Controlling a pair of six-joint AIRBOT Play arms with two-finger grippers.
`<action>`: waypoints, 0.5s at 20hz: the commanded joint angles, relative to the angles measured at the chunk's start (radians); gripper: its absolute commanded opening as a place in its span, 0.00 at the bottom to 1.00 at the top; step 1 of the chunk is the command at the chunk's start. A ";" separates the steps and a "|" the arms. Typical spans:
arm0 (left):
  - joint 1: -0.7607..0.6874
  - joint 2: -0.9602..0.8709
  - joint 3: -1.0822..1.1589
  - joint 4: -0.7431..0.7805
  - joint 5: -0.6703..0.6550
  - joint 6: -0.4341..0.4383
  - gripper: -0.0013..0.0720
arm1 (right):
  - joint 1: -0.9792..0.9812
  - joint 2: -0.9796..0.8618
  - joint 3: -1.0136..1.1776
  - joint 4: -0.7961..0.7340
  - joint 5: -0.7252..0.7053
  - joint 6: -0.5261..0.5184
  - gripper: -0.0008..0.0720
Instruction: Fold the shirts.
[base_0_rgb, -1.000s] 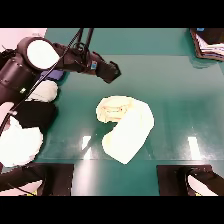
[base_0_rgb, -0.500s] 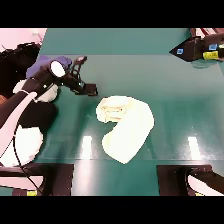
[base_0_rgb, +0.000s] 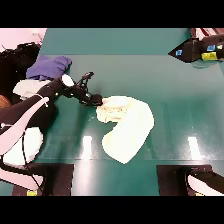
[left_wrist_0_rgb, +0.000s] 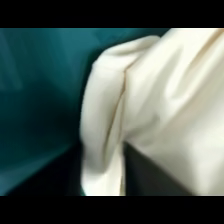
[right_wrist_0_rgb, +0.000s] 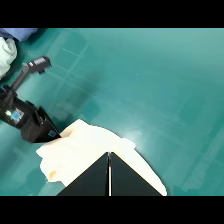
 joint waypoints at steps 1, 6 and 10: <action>-0.024 -0.008 0.001 -0.022 0.016 0.007 0.06 | 0.000 -0.001 -0.001 -0.006 0.005 0.008 0.03; 0.124 0.066 0.138 0.004 -0.029 0.012 0.05 | 0.000 0.033 -0.108 -0.209 0.124 0.117 0.03; 0.224 0.142 0.281 0.033 -0.031 0.014 0.05 | 0.001 0.068 -0.417 -0.219 0.090 0.216 0.39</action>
